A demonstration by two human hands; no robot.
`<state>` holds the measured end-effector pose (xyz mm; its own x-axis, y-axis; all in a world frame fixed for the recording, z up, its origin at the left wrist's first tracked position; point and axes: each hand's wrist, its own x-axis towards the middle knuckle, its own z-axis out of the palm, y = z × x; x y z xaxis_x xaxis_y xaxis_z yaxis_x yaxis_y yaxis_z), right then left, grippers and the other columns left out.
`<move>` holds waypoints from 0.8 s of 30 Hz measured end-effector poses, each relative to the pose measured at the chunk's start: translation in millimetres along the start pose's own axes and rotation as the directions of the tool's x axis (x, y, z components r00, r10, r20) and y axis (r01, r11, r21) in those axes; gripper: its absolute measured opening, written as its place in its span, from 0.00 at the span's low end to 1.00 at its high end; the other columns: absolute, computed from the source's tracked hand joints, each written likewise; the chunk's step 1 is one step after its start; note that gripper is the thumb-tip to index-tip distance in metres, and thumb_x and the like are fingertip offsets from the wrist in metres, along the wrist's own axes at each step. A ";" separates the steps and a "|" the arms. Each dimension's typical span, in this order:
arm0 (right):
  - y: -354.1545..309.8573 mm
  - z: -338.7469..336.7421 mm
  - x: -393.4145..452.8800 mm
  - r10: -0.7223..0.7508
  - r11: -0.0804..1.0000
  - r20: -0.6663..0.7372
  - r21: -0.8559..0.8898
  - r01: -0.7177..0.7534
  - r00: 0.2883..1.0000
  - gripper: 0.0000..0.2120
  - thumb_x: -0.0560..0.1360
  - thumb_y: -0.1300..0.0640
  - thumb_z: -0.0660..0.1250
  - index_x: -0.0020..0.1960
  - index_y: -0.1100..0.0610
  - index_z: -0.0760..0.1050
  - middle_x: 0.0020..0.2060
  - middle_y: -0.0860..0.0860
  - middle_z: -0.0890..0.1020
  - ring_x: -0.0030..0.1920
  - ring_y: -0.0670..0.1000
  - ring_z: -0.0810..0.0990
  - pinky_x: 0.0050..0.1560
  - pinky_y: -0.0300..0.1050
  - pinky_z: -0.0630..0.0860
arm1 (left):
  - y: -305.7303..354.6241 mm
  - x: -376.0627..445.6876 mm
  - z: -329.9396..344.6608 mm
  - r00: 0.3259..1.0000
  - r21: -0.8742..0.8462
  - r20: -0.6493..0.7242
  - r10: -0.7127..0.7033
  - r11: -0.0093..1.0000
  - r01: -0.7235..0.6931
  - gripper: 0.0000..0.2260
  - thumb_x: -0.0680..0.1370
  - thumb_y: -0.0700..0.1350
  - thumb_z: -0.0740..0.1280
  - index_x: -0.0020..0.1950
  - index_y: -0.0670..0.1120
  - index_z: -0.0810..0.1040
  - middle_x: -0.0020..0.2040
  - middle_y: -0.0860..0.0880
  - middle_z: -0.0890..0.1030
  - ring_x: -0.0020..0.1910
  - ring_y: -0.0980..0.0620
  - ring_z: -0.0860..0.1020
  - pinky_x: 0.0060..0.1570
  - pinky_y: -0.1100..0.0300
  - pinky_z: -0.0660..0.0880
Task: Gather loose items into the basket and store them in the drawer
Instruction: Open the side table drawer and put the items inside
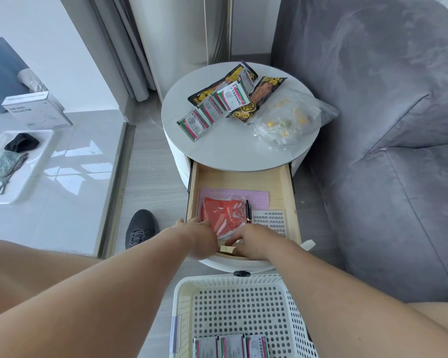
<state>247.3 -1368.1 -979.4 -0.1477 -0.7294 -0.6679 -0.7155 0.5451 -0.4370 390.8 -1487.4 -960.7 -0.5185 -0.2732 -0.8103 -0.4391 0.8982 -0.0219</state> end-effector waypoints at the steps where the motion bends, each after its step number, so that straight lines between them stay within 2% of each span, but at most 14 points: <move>1: -0.7 -0.4 -1.1 -0.003 1.000 -0.010 -0.005 0.003 1.000 0.17 0.80 0.50 0.71 0.67 0.39 0.81 0.74 0.46 0.77 0.69 0.52 0.78 0.67 0.49 0.76 | 0.6 -1.4 -1.3 1.000 0.000 0.010 -0.013 1.000 0.013 0.20 0.84 0.52 0.53 0.75 0.54 0.72 0.75 0.47 0.68 0.76 0.40 0.61 0.70 0.28 0.61; 4: -2.9 -2.2 -5.5 -0.015 0.999 -0.083 -0.035 0.012 0.996 0.13 0.81 0.47 0.68 0.65 0.38 0.83 0.71 0.45 0.79 0.67 0.51 0.78 0.64 0.48 0.77 | 3.4 -2.9 -2.7 1.000 -0.008 0.015 -0.024 1.000 0.024 0.20 0.84 0.53 0.53 0.75 0.55 0.72 0.75 0.46 0.68 0.77 0.39 0.61 0.70 0.28 0.61; 7: -3.6 -2.5 -7.9 -0.028 0.999 -0.047 -0.035 0.026 0.999 0.14 0.82 0.49 0.66 0.64 0.39 0.83 0.71 0.46 0.79 0.66 0.51 0.79 0.63 0.48 0.78 | 4.7 -3.8 -4.7 0.999 0.018 0.014 -0.040 0.999 0.040 0.21 0.84 0.54 0.53 0.75 0.56 0.72 0.76 0.47 0.68 0.76 0.39 0.62 0.69 0.28 0.59; 9: -6.1 -3.4 -9.8 -0.019 0.999 -0.132 0.024 0.023 0.991 0.14 0.82 0.50 0.64 0.63 0.41 0.84 0.66 0.45 0.82 0.56 0.49 0.83 0.53 0.45 0.78 | 6.6 -10.5 -9.4 0.998 0.044 0.004 -0.057 0.997 0.057 0.20 0.83 0.54 0.53 0.73 0.57 0.73 0.74 0.47 0.69 0.74 0.39 0.63 0.70 0.29 0.57; 11: -11.4 -13.1 -13.0 0.041 0.983 -0.313 0.182 0.017 0.949 0.13 0.82 0.51 0.62 0.59 0.42 0.84 0.58 0.44 0.86 0.42 0.46 0.83 0.41 0.45 0.79 | 9.1 -20.7 -21.9 0.997 0.032 -0.048 -0.055 0.998 0.056 0.19 0.84 0.54 0.54 0.72 0.58 0.74 0.73 0.47 0.70 0.74 0.39 0.63 0.72 0.31 0.57; 13: -20.5 -35.2 -18.0 0.130 0.932 -0.451 0.361 0.047 0.883 0.12 0.82 0.52 0.62 0.53 0.42 0.84 0.48 0.43 0.87 0.36 0.48 0.83 0.40 0.47 0.80 | 9.3 -29.0 -44.8 0.980 -0.099 -0.174 -0.091 0.992 0.075 0.16 0.84 0.51 0.55 0.67 0.56 0.78 0.69 0.48 0.75 0.73 0.41 0.65 0.72 0.36 0.60; 14: -25.1 -48.9 -21.0 0.170 0.900 -0.504 0.429 0.074 0.847 0.12 0.82 0.53 0.62 0.50 0.43 0.84 0.44 0.42 0.86 0.36 0.50 0.83 0.39 0.46 0.80 | 8.4 -30.4 -57.6 0.957 -0.207 -0.258 -0.129 0.975 0.076 0.15 0.83 0.49 0.56 0.63 0.55 0.80 0.65 0.49 0.78 0.71 0.42 0.68 0.70 0.39 0.63; 17: -32.6 -98.4 -40.6 0.303 0.779 -0.627 0.596 0.192 0.718 0.11 0.81 0.54 0.63 0.49 0.46 0.84 0.44 0.41 0.84 0.43 0.48 0.82 0.41 0.46 0.76 | 4.3 -47.8 -105.1 0.872 -0.499 -0.443 -0.209 0.866 -0.046 0.15 0.81 0.47 0.57 0.59 0.52 0.82 0.60 0.50 0.82 0.62 0.44 0.77 0.64 0.46 0.73; 19: -26.3 -120.6 -54.8 0.394 0.665 -0.625 0.700 0.260 0.673 0.11 0.80 0.56 0.64 0.48 0.48 0.84 0.41 0.43 0.83 0.40 0.50 0.80 0.37 0.44 0.72 | -1.0 -60.2 -128.5 0.827 -0.624 -0.511 -0.233 0.762 -0.171 0.14 0.82 0.46 0.59 0.57 0.51 0.84 0.58 0.52 0.84 0.58 0.46 0.80 0.61 0.49 0.77; 20: -19.8 -125.8 -61.6 0.429 0.614 -0.608 0.739 0.279 0.668 0.11 0.79 0.57 0.64 0.46 0.48 0.84 0.38 0.46 0.82 0.37 0.52 0.78 0.36 0.44 0.71 | -3.2 -65.3 -133.2 0.810 -0.632 -0.539 -0.232 0.747 -0.207 0.13 0.82 0.47 0.59 0.54 0.51 0.84 0.56 0.53 0.84 0.56 0.47 0.81 0.60 0.51 0.78; 22: -3.7 -126.9 -76.0 0.496 0.544 -0.558 0.797 0.264 0.665 0.12 0.77 0.58 0.64 0.42 0.49 0.85 0.35 0.49 0.79 0.34 0.54 0.74 0.37 0.46 0.69 | -9.4 -78.6 -138.7 0.786 -0.520 -0.588 -0.192 0.834 -0.186 0.12 0.81 0.47 0.59 0.53 0.52 0.83 0.56 0.53 0.83 0.59 0.47 0.80 0.60 0.52 0.77; 24: 11.9 -115.2 -87.6 0.533 0.531 -0.478 0.831 0.164 0.698 0.10 0.77 0.59 0.65 0.43 0.51 0.84 0.34 0.50 0.79 0.31 0.53 0.72 0.33 0.46 0.69 | -10.1 -86.5 -130.9 0.768 -0.407 -0.618 -0.172 0.905 -0.125 0.13 0.83 0.43 0.60 0.63 0.47 0.82 0.62 0.49 0.81 0.62 0.45 0.79 0.63 0.53 0.75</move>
<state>173.1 -1345.3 -856.7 -0.8109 -0.4164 -0.4111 0.1637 0.5131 -0.8426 344.0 -1518.0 -813.7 -0.7756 -0.5768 -0.2565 -0.6312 0.7067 0.3196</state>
